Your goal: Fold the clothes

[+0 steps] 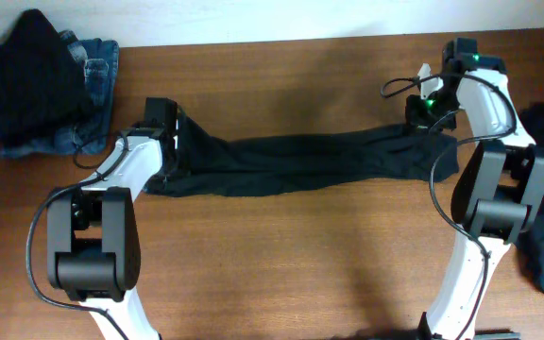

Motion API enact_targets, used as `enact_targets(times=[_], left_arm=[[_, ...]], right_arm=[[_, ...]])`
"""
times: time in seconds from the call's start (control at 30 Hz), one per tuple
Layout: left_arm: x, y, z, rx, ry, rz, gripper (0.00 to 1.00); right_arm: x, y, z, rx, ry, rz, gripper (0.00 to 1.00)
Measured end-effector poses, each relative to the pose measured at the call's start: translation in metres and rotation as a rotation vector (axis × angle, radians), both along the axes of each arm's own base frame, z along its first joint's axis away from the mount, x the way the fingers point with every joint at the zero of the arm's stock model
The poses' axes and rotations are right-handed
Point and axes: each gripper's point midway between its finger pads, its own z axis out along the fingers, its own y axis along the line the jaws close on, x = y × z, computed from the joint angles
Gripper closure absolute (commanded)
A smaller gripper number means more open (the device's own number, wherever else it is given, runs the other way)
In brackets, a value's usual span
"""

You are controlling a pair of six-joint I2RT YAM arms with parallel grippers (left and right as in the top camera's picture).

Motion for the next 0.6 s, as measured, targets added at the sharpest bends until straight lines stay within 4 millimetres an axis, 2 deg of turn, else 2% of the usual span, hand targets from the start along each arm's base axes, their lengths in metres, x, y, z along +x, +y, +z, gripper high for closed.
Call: enact_targets(times=[0.33, 0.6], left_arm=[[0.0, 0.0, 0.0, 0.0, 0.0, 0.0, 0.99], [0.0, 0.0, 0.0, 0.0, 0.0, 0.0, 0.99]], right_arm=[[0.009, -0.016, -0.005, -0.083, -0.026, -0.038, 0.83], [0.007, -0.014, -0.032, -0.066, 0.019, -0.04, 0.83]])
